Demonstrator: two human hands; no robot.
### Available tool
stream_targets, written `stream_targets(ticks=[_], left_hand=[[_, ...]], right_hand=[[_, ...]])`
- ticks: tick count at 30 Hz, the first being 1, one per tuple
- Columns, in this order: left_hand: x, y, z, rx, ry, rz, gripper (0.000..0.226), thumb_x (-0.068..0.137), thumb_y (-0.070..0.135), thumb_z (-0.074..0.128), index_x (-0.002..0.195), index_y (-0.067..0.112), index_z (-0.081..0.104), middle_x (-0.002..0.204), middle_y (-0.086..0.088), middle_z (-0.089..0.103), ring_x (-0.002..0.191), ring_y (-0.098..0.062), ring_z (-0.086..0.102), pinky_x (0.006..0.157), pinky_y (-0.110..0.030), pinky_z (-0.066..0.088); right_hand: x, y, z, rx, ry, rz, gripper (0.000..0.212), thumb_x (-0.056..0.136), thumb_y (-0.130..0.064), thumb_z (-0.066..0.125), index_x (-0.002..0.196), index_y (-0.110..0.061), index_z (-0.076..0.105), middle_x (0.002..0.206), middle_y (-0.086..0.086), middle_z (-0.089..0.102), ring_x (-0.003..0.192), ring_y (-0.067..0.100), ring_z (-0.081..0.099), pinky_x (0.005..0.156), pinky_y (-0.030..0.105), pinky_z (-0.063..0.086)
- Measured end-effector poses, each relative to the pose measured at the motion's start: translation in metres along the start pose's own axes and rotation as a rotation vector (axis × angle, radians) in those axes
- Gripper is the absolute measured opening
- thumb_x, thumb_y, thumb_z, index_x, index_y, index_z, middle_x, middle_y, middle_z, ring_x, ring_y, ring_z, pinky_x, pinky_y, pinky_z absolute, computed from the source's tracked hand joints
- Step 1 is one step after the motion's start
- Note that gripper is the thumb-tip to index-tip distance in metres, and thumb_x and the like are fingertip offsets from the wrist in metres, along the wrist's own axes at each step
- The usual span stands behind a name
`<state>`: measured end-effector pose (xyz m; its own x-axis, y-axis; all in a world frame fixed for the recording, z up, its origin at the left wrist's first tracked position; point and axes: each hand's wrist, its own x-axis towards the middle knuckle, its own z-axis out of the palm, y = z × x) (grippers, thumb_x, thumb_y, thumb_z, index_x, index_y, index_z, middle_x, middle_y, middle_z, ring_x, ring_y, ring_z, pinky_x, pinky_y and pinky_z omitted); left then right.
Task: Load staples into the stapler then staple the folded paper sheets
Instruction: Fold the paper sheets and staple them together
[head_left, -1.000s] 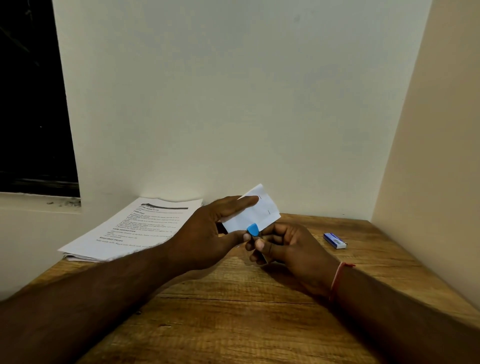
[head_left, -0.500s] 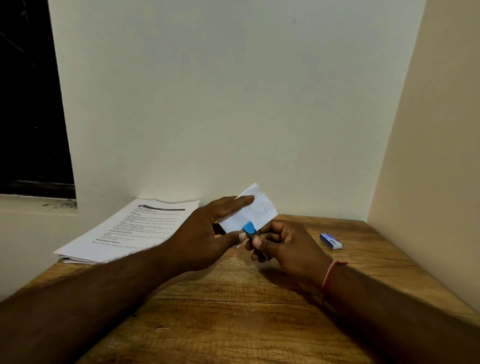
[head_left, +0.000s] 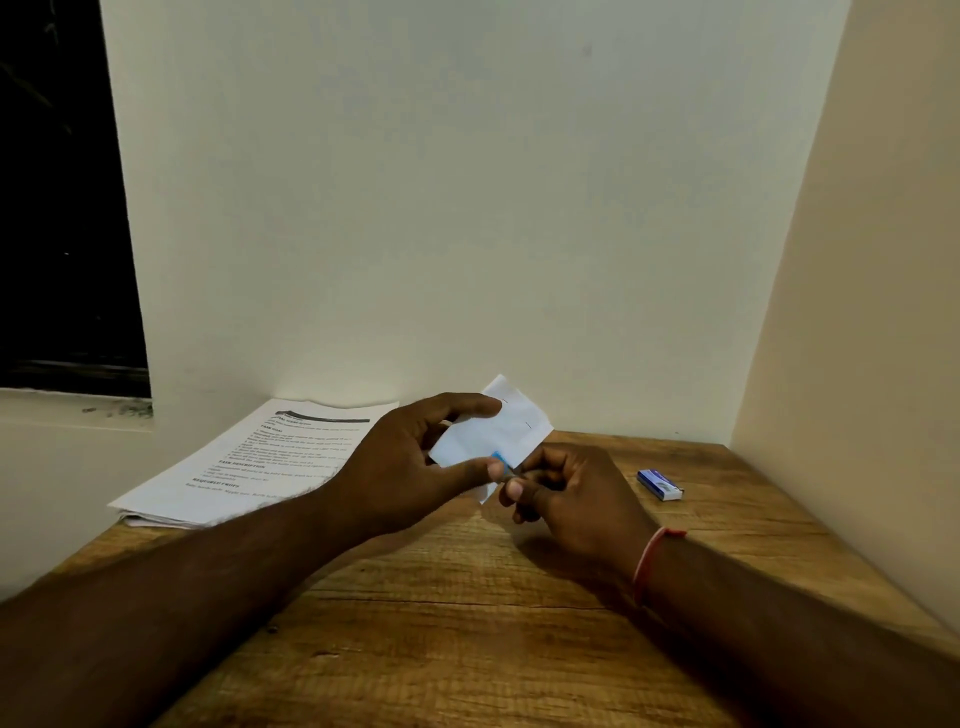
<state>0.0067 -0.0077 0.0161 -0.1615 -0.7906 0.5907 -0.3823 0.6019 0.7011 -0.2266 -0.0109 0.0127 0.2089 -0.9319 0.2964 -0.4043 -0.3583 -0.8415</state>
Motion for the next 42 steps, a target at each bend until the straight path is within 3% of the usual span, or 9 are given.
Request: stream_targets(ticks=[5,10,15,20,25,28,32,37,42], left_hand=[[-0.001,0.000,0.007,0.062,0.072,-0.012,0.055,0.080,0.030,0.101,0.126,0.047,0.077,0.123,0.019,0.079,0.104,-0.009,0.079,0.089,-0.042,0.069],[-0.001,0.006,0.014,0.126,0.113,-0.044,0.055,0.077,0.025,0.101,0.123,0.045,0.080,0.123,0.023,0.078,0.110,-0.003,0.075,0.095,-0.034,0.065],[-0.002,0.008,0.005,0.104,0.062,0.009,0.054,0.085,0.031,0.097,0.133,0.043,0.077,0.133,0.026,0.076,0.125,0.008,0.069,0.104,-0.016,0.055],[0.003,0.006,-0.003,-0.125,0.062,-0.052,0.035,0.106,0.019,0.076,0.137,0.035,0.079,0.137,0.017,0.079,0.125,0.000,0.074,0.105,-0.028,0.063],[0.002,-0.002,-0.006,-0.217,0.078,-0.084,0.038,0.104,0.010,0.077,0.135,0.032,0.080,0.132,0.015,0.082,0.121,-0.007,0.078,0.101,-0.032,0.065],[0.002,-0.002,-0.010,-0.201,0.091,-0.078,0.044,0.100,0.008,0.081,0.137,0.033,0.079,0.131,0.016,0.082,0.120,-0.003,0.078,0.097,-0.023,0.064],[0.002,0.000,-0.011,-0.152,0.086,-0.062,0.056,0.093,0.007,0.089,0.140,0.035,0.077,0.137,0.013,0.079,0.121,-0.005,0.077,0.100,-0.028,0.066],[0.001,0.003,-0.011,-0.060,0.052,-0.045,0.064,0.090,0.010,0.092,0.144,0.038,0.073,0.145,0.015,0.072,0.127,-0.003,0.074,0.105,-0.035,0.066],[0.001,0.004,-0.011,0.051,0.030,-0.015,0.067,0.091,0.014,0.092,0.146,0.044,0.068,0.146,0.018,0.071,0.131,-0.005,0.071,0.107,-0.040,0.065]], right_hand=[[-0.001,-0.001,0.003,-0.028,0.024,-0.012,0.011,0.097,-0.011,0.083,0.096,-0.022,0.083,0.087,0.003,0.085,0.075,0.015,0.080,0.075,0.029,0.066],[-0.002,0.000,0.006,-0.043,0.032,-0.003,0.011,0.098,-0.012,0.083,0.095,-0.023,0.084,0.085,-0.002,0.085,0.076,0.015,0.080,0.070,0.025,0.064],[0.001,0.004,0.000,0.061,-0.037,-0.040,0.007,0.098,-0.011,0.082,0.099,-0.018,0.082,0.091,0.005,0.085,0.080,0.015,0.081,0.079,0.032,0.065],[0.001,0.002,-0.010,0.177,-0.147,-0.052,0.014,0.098,-0.010,0.080,0.112,-0.009,0.077,0.104,0.012,0.085,0.084,0.015,0.081,0.078,0.025,0.066],[-0.002,0.005,-0.007,0.216,-0.142,0.056,0.019,0.096,-0.004,0.082,0.114,-0.009,0.080,0.104,0.018,0.082,0.082,0.014,0.077,0.073,0.026,0.063],[0.000,0.010,-0.010,0.007,-0.111,0.030,0.019,0.093,-0.013,0.089,0.107,-0.023,0.083,0.100,0.002,0.085,0.090,0.017,0.080,0.081,0.031,0.064],[0.002,0.009,-0.017,-0.399,-0.115,-0.030,0.019,0.091,-0.030,0.091,0.106,-0.036,0.082,0.103,-0.018,0.079,0.100,0.002,0.070,0.090,0.024,0.055],[0.004,0.007,-0.016,-0.504,-0.128,-0.013,0.022,0.092,-0.038,0.089,0.111,-0.041,0.080,0.109,-0.022,0.074,0.103,-0.001,0.064,0.091,0.026,0.053],[0.002,0.005,-0.017,-0.474,-0.127,-0.005,0.033,0.087,-0.044,0.091,0.117,-0.043,0.077,0.113,-0.023,0.072,0.110,0.001,0.065,0.084,0.018,0.049]])
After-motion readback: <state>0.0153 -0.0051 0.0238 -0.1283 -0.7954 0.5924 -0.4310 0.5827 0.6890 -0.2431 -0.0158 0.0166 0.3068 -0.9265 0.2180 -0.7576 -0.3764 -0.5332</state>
